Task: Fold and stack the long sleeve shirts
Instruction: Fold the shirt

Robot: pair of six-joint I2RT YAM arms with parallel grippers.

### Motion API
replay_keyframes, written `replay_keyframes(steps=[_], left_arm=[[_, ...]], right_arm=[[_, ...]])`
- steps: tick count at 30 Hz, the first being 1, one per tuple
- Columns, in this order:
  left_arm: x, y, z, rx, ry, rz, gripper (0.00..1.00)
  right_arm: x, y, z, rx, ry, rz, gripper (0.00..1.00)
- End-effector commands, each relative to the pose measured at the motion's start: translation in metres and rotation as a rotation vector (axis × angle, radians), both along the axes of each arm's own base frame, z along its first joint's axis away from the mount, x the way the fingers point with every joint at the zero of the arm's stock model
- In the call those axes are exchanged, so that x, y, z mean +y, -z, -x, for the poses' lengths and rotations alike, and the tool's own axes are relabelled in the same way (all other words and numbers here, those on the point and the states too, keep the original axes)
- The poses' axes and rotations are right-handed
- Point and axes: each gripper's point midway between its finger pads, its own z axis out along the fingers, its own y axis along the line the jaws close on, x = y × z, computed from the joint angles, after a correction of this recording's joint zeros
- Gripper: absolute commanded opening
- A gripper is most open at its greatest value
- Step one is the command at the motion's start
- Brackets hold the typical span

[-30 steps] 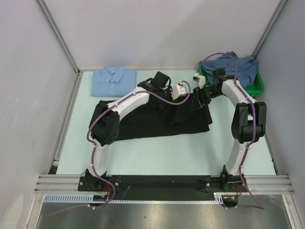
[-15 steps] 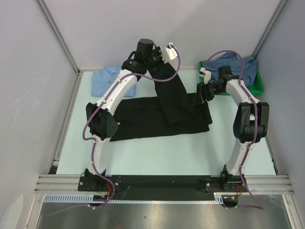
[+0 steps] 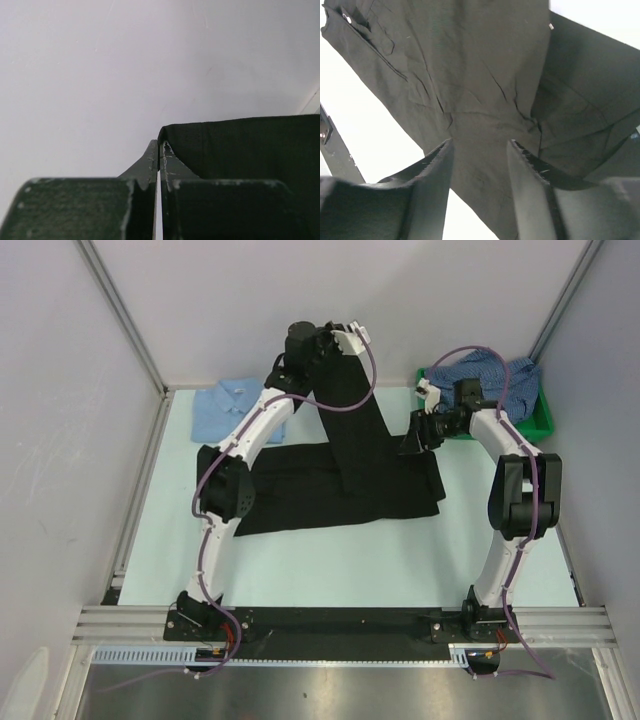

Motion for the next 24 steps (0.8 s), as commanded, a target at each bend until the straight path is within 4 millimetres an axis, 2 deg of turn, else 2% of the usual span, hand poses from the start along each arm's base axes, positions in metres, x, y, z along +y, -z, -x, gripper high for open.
replay_keyframes(steps=[1,3,4,5,6,7,8,10,11,12,13,14,15,17,18,19,20,22,24], left_arm=[[-0.004,-0.051,0.019,-0.109,0.086,0.038,0.00],[-0.007,-0.039,0.032,-0.048,0.133,0.023,0.00],[-0.011,-0.008,0.039,0.024,0.171,-0.004,0.00],[-0.009,-0.023,0.056,0.029,0.199,0.009,0.00],[-0.008,-0.008,0.067,0.096,0.228,-0.003,0.00],[-0.016,0.022,0.084,0.180,0.315,-0.022,0.00],[-0.011,0.004,0.105,0.172,0.352,-0.021,0.00],[-0.010,0.044,0.138,0.298,0.432,-0.058,0.00],[-0.012,0.050,0.155,0.321,0.504,-0.073,0.00],[-0.008,0.048,0.178,0.347,0.548,-0.087,0.00],[-0.004,0.070,0.194,0.406,0.579,-0.110,0.00],[0.000,0.078,0.205,0.419,0.609,-0.136,0.00],[0.008,0.079,0.218,0.447,0.616,-0.143,0.00],[0.026,0.107,0.239,0.546,0.649,-0.178,0.00],[0.034,0.110,0.245,0.565,0.653,-0.192,0.00],[0.043,0.123,0.253,0.601,0.663,-0.213,0.00],[0.060,0.138,0.262,0.642,0.680,-0.265,0.00],[0.086,0.165,0.282,0.700,0.717,-0.356,0.00],[0.102,0.185,0.294,0.741,0.716,-0.414,0.00]], right_arm=[[0.014,-0.011,0.001,-0.025,-0.029,-0.044,0.47],[0.016,-0.007,0.005,-0.004,-0.031,-0.046,0.45],[0.017,-0.003,0.008,0.008,-0.032,-0.046,0.44],[0.017,-0.001,0.010,0.016,-0.033,-0.044,0.44],[0.016,0.002,0.012,0.024,-0.032,-0.041,0.43],[0.014,0.006,0.015,0.037,-0.029,-0.037,0.43],[0.012,0.010,0.018,0.053,-0.026,-0.031,0.43],[0.008,0.016,0.020,0.071,-0.016,-0.021,0.42],[0.005,0.019,0.023,0.089,-0.012,-0.018,0.41],[0.001,0.024,0.024,0.108,-0.004,-0.016,0.40],[-0.002,0.028,0.026,0.126,0.001,-0.002,0.39],[-0.004,0.030,0.028,0.138,0.005,0.003,0.38],[-0.006,0.034,0.029,0.151,0.007,0.009,0.35],[-0.010,0.043,0.035,0.180,0.013,0.037,0.33],[-0.013,0.049,0.036,0.189,0.020,0.056,0.31],[-0.016,0.052,0.038,0.200,0.026,0.065,0.28],[-0.016,0.056,0.040,0.210,0.024,0.075,0.25],[-0.021,0.065,0.044,0.242,0.035,0.098,0.25],[-0.025,0.074,0.048,0.275,0.041,0.126,0.22]])
